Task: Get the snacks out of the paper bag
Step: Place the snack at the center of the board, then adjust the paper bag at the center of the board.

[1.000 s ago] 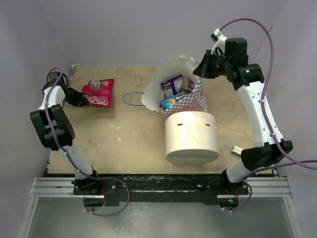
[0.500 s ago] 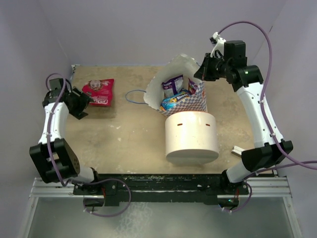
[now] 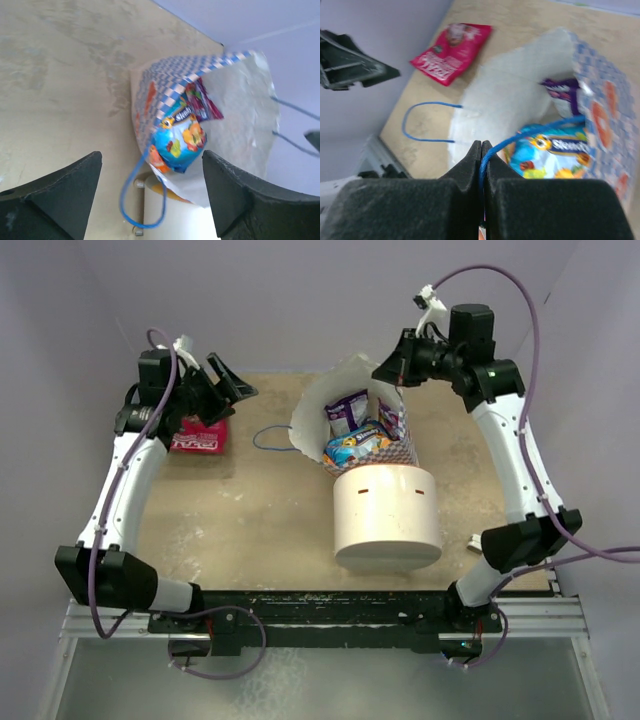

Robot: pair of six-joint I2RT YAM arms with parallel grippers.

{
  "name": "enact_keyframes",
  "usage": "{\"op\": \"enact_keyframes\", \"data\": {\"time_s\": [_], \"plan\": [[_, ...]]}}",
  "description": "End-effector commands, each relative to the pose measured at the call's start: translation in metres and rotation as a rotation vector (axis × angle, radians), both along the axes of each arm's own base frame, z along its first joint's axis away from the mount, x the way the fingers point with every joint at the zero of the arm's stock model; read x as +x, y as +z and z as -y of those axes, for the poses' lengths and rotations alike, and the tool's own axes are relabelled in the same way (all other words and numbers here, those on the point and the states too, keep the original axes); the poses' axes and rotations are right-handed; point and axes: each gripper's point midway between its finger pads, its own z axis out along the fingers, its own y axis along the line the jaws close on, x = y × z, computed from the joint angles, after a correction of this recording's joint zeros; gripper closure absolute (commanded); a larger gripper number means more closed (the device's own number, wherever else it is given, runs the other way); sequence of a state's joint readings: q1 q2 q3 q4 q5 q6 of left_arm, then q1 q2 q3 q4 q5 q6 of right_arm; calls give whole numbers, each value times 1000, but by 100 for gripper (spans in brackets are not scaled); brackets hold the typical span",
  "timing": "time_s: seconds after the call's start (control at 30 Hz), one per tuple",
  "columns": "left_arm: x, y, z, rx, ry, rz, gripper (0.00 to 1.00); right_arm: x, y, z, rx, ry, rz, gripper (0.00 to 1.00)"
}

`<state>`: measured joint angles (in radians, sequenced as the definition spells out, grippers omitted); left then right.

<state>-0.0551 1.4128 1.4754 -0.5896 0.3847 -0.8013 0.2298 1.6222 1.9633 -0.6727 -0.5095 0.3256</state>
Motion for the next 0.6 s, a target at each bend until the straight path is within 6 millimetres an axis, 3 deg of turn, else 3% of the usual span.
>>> {"op": "enact_keyframes", "data": {"time_s": [0.0, 0.13, 0.3, 0.4, 0.47, 0.57], "plan": [[-22, 54, 27, 38, -155, 210, 15, -23, 39, -66, 173, 331, 73, 100], [-43, 61, 30, 99, -211, 261, 12, -63, 39, -118, 173, 547, 57, 100], [-63, 43, 27, 131, -231, 234, 11, -124, 25, -160, 188, 749, -20, 100], [-73, 29, 28, 120, -244, 194, 10, -147, 25, -170, 227, 805, -40, 100], [-81, 22, 26, 127, -241, 178, 10, -158, 31, -167, 260, 813, -32, 100], [-88, 8, 20, 153, -228, 127, 9, -163, 24, -160, 250, 786, -26, 100]]}}
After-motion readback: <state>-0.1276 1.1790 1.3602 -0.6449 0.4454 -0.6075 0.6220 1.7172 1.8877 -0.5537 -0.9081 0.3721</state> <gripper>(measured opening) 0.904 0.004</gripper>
